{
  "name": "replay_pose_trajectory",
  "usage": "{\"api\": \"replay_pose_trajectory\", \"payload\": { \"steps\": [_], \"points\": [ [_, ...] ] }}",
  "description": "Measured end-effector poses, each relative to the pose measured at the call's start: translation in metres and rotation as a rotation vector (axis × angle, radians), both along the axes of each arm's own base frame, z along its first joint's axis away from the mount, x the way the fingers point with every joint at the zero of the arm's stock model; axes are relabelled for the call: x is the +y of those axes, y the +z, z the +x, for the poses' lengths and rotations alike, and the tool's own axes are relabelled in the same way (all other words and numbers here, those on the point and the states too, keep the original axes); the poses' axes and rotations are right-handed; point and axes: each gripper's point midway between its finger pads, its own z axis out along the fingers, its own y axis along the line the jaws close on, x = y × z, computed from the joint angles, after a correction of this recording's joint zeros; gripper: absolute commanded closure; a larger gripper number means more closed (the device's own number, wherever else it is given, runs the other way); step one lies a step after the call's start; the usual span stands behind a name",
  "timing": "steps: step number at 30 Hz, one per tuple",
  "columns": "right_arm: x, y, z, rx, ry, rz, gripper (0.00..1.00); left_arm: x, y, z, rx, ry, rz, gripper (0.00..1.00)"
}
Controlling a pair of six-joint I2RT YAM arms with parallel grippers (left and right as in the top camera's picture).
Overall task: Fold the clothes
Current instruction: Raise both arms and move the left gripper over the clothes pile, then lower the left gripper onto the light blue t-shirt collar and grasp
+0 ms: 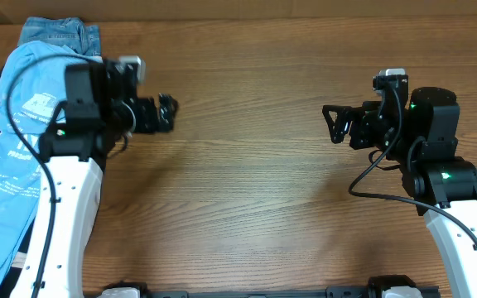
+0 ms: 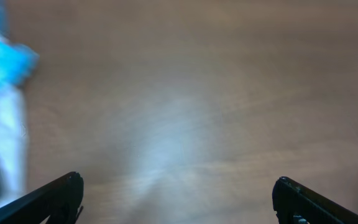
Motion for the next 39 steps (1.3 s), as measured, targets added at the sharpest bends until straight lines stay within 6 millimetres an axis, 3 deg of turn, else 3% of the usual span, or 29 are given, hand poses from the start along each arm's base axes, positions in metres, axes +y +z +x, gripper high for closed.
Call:
{"api": "replay_pose_trajectory", "payload": {
  "steps": [3, 6, 11, 15, 18, 27, 32, 39],
  "points": [
    [0.0, -0.001, -0.001, 0.008, -0.001, 0.0, 0.0, 0.018, 0.022, 0.016, -0.05, 0.074, 0.075, 0.01],
    [0.0, -0.003, -0.003, 0.018, 0.0, -0.001, 0.0, 0.034, 0.022, 0.035, -0.046, 0.137, 0.144, 0.01],
    [0.0, -0.007, -0.005, 0.036, 0.0, -0.002, 0.0, 0.056, -0.022, 0.067, 0.05, 0.207, 0.242, 0.02],
    [-0.001, -0.01, -0.008, 0.053, 0.0, -0.003, 0.0, 0.076, -0.07, 0.087, 0.146, 0.232, 0.312, 0.02],
    [0.0, -0.01, -0.008, 0.057, 0.0, -0.003, 0.0, 0.092, -0.088, 0.096, 0.168, 0.26, 0.348, 0.03],
    [0.0, -0.02, -0.005, 0.086, 0.0, -0.005, 0.0, 0.127, -0.11, 0.117, 0.149, 0.306, 0.407, 0.02],
    [0.0, -0.036, 0.001, 0.133, 0.0, -0.007, 0.0, 0.129, -0.118, 0.128, 0.128, 0.274, 0.443, 0.02],
    [0.0, -0.037, 0.005, 0.13, 0.0, -0.007, 0.0, 0.131, -0.126, 0.148, 0.074, 0.24, 0.482, 0.06]
  ]
}}
